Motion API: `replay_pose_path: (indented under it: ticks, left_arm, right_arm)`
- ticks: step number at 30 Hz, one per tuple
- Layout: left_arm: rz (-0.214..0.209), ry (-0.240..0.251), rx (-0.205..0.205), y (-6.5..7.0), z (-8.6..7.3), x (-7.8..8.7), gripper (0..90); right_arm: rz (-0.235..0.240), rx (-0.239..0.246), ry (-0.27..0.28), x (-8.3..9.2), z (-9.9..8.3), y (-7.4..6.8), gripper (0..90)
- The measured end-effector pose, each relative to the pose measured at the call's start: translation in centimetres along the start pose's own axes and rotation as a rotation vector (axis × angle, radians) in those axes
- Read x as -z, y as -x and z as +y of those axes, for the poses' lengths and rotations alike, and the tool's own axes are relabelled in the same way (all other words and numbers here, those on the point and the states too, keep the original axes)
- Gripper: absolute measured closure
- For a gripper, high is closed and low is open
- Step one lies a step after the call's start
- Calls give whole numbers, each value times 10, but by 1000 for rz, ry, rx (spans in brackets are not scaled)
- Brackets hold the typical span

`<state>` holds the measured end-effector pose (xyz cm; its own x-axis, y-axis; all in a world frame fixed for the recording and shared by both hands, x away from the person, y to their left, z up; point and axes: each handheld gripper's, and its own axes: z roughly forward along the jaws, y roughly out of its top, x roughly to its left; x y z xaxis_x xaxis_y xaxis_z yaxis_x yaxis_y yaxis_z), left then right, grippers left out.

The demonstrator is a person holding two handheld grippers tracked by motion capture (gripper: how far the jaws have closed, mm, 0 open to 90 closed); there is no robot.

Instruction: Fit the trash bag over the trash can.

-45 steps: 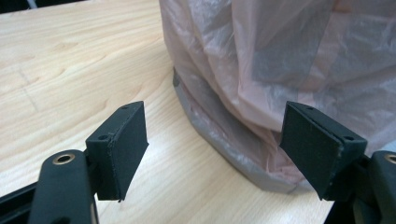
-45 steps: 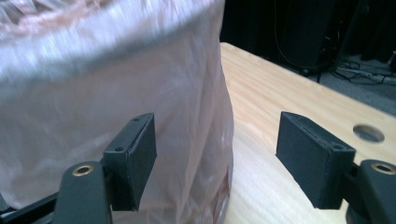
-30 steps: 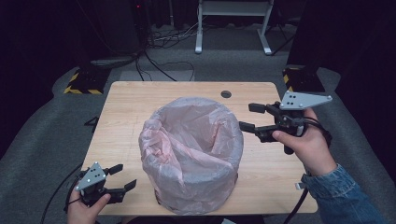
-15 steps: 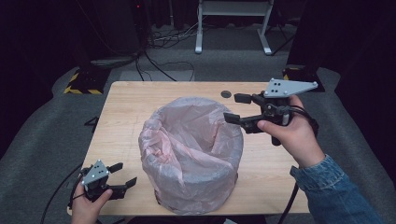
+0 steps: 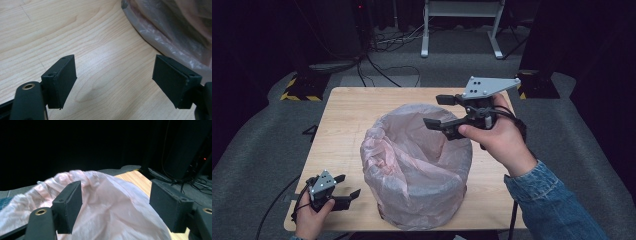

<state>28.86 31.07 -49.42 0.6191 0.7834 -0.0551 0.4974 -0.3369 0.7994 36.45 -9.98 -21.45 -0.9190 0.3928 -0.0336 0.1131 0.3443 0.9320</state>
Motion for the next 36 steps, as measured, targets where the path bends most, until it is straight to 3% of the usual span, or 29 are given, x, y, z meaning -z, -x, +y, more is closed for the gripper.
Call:
replay_pose_path:
  ticks: [13, 24, 30, 36]
  left_arm:
    - [9, -24, 10, -1, -6, -8, 186]
    - [35, -92, -29, 5, -4, -14, 186]
    - [39, -120, -44, 6, -3, -16, 185]
    - [37, -122, -45, 7, -3, -17, 183]
  right_arm:
    - [18, 37, -48, -37, 8, -12, 243]
    - [109, 50, -99, -63, -3, -31, 230]
    - [143, 73, -171, -81, -11, -42, 217]
    - [149, 99, -287, -101, -22, -45, 196]
